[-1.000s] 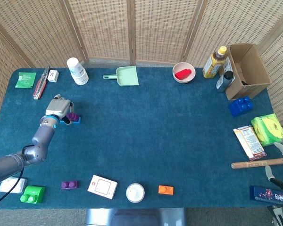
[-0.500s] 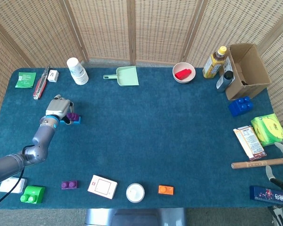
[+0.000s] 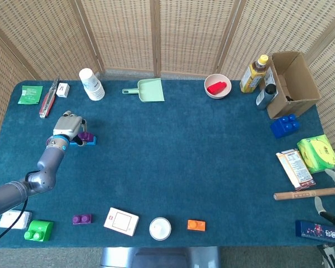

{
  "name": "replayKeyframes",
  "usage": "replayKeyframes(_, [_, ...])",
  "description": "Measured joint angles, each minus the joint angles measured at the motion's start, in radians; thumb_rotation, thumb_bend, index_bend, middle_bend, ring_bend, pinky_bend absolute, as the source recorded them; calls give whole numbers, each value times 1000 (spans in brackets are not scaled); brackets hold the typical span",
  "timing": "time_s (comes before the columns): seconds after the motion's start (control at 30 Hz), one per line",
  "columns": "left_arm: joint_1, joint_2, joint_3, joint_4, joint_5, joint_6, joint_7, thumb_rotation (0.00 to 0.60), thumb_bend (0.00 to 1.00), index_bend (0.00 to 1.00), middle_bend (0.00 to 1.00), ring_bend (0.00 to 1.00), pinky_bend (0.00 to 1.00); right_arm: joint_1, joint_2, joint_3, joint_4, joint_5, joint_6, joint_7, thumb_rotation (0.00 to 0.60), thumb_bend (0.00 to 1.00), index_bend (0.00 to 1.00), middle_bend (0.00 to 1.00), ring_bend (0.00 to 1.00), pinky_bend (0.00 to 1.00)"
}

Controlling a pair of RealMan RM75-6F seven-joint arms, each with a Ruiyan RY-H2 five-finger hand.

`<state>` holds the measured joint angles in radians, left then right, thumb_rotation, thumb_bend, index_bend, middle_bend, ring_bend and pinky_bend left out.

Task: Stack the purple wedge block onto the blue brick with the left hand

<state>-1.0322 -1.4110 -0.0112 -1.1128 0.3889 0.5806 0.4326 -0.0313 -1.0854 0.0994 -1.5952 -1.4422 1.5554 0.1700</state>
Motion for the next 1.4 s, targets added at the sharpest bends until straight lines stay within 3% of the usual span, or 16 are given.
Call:
replayKeyframes(0.2, [-4,-10,8,12,-12,-13,4,600,302,543,302,159,0,0,1,0,-1,2,-2,-1,588,371,151,91,0,38])
replayKeyframes(0.77, [-7,4,15,-3,-16,-4,3,600,302,262,188,80,0,-2,2,0,-3,-1,1,0,589,372,151,90,0,41])
replayKeyframes(1.17, [10,20,4,-30,52,4,-29,600,303,484,221,81,0,-2,0,0,-3,-4,3,0,585,372,151,90,0,41])
replayKeyframes(1.4, [26,31,-11,-37,86,8,-60,600,303,512,237,88,0,-5,1,0,-3,-6,8,1,587,372,150,90,0,42])
